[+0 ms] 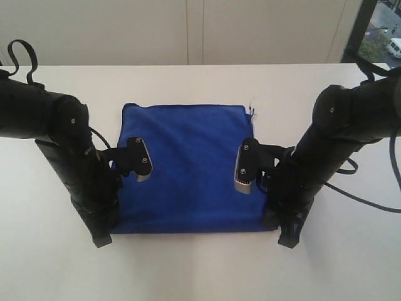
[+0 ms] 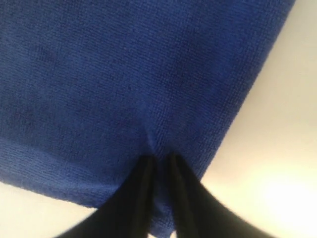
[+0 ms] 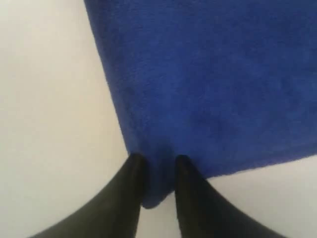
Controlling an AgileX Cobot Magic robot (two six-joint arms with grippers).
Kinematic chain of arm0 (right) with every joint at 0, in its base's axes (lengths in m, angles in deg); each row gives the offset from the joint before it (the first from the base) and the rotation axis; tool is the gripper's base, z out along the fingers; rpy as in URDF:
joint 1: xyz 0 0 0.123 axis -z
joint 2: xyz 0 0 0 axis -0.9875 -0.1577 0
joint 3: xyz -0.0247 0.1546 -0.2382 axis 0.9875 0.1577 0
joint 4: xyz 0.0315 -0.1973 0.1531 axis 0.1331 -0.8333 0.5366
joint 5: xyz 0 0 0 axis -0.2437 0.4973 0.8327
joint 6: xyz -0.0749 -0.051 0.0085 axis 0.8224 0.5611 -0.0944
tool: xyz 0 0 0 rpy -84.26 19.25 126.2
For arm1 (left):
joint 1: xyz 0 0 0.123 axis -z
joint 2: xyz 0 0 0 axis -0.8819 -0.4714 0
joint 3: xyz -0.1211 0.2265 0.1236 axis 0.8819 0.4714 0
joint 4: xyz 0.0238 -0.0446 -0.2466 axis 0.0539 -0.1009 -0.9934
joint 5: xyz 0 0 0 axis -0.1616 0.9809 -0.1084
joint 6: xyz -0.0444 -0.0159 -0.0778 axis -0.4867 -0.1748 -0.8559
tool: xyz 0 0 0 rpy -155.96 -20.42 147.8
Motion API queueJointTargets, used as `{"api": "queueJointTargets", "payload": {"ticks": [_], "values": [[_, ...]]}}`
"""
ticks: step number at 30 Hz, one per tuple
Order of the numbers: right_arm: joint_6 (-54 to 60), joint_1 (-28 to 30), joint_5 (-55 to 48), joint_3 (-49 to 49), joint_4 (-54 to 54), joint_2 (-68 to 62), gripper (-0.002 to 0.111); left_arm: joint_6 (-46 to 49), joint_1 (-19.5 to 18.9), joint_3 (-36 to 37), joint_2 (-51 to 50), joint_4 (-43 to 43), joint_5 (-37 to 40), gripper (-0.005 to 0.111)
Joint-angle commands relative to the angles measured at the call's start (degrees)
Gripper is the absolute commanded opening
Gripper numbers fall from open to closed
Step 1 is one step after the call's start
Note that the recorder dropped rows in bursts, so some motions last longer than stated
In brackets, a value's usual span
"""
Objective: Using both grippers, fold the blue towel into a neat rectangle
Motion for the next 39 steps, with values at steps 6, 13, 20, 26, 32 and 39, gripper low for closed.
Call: {"api": "queueJointTargets", "payload": {"ticks": [6,13,20,26,32,39], "values": [[0.5,0.0,-0.3,0.3,-0.2,2.8,0.043,0.1,0.2,-0.9,2.6,0.6,2.3,0.05],[-3.3,0.0,0.3,0.2,-0.2,8.2,0.043,-0.5,0.2,-1.0,8.2,4.3,3.7,0.05],[-25.1,0.1,7.8,-3.1,-0.9,10.8,0.024,-11.9,-1.0,-1.0,11.1,7.8,-6.5,0.02],[-38.4,3.0,10.0,-8.1,-0.9,7.8,0.01,-19.0,-4.7,-1.1,11.1,7.7,-11.8,0.0],[-43.7,6.7,8.4,-17.0,-0.5,0.1,0.007,-25.9,-7.8,-1.1,11.1,7.4,-11.8,0.0],[-47.5,8.2,6.1,-31.1,0.5,-11.6,0.007,-31.1,-8.2,-1.1,11.1,7.3,-11.8,0.0]]}}
